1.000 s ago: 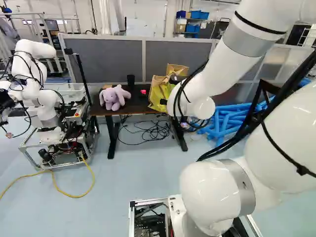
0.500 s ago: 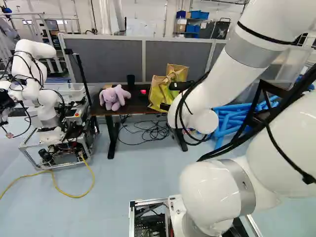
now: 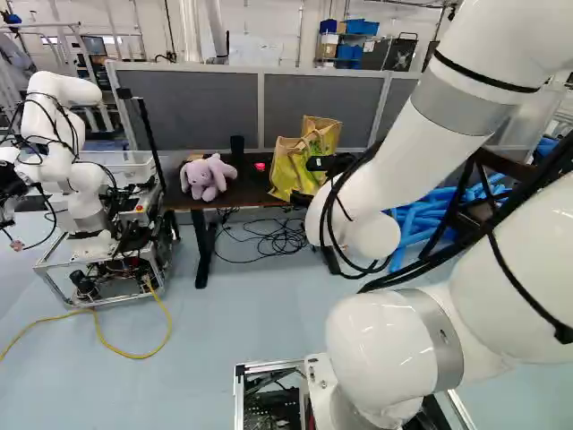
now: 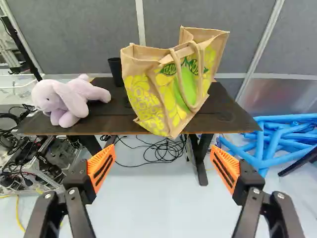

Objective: Pick up the bag on the ground and place it on the table

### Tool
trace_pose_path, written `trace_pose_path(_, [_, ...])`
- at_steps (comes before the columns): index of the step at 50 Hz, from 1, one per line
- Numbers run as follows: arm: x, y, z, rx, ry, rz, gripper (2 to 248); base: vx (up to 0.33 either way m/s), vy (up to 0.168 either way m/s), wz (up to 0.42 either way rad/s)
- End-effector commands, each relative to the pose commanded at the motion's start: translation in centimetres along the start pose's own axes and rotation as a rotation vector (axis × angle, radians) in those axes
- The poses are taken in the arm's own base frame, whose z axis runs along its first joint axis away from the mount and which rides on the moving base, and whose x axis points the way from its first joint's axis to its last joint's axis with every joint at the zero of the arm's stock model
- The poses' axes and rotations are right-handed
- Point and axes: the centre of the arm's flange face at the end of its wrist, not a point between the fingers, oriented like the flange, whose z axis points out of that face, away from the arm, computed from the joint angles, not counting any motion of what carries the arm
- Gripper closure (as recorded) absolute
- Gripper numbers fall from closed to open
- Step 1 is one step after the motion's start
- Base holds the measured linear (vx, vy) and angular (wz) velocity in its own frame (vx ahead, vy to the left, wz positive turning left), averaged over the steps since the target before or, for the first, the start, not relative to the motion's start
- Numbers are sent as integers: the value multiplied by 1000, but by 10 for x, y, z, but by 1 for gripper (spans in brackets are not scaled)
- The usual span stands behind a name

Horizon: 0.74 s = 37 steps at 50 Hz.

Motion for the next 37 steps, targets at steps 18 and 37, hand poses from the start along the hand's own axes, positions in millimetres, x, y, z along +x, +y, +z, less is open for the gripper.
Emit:
trace_pose_path(18, [-2,0,-2,1,6,-4,3,0,0,0])
trace_pose_path(37, [-2,0,-2,1,6,-4,3,0,0,0])
